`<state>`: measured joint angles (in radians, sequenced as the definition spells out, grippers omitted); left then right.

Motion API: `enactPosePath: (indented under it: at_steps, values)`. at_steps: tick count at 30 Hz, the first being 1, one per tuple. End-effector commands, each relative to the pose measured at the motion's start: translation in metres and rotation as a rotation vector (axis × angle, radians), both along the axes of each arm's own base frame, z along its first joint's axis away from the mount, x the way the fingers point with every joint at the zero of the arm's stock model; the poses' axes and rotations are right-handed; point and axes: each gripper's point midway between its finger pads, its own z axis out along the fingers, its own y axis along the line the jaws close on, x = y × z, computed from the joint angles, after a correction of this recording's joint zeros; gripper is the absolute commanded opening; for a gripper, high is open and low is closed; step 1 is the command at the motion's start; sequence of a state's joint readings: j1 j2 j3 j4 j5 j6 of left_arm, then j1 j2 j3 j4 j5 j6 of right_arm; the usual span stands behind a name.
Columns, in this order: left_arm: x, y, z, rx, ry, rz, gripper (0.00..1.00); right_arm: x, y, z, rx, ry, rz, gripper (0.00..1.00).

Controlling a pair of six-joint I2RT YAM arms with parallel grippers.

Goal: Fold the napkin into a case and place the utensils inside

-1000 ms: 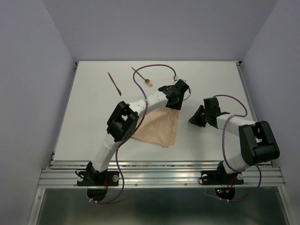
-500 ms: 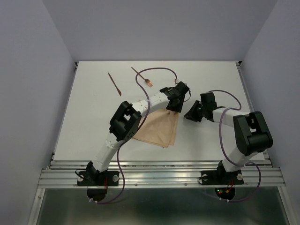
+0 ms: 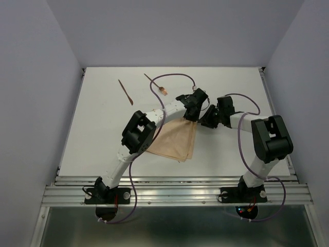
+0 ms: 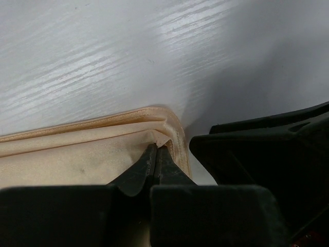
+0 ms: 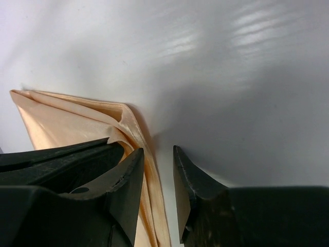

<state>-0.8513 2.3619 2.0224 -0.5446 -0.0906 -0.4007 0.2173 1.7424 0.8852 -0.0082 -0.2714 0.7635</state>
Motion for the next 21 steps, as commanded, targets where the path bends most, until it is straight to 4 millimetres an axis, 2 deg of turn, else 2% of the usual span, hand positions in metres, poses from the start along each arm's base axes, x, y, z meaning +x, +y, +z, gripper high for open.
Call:
enactPosePath:
  at_steps: [1,8,16,21]
  values:
    - [0.01,-0.003,0.035,-0.064,-0.036,-0.004,0.0,0.013,0.014,0.003,0.018,-0.043,0.046,0.36]
    - [0.01,0.004,0.035,-0.068,-0.026,0.008,0.0,0.02,0.018,-0.007,0.025,-0.031,0.054,0.36]
    - [0.01,0.008,0.038,-0.076,-0.027,0.016,0.0,0.019,0.022,-0.014,0.036,-0.023,0.046,0.18]
    - [0.01,0.009,0.04,-0.083,-0.029,0.019,0.0,0.019,0.026,-0.012,0.036,-0.03,0.064,0.26]
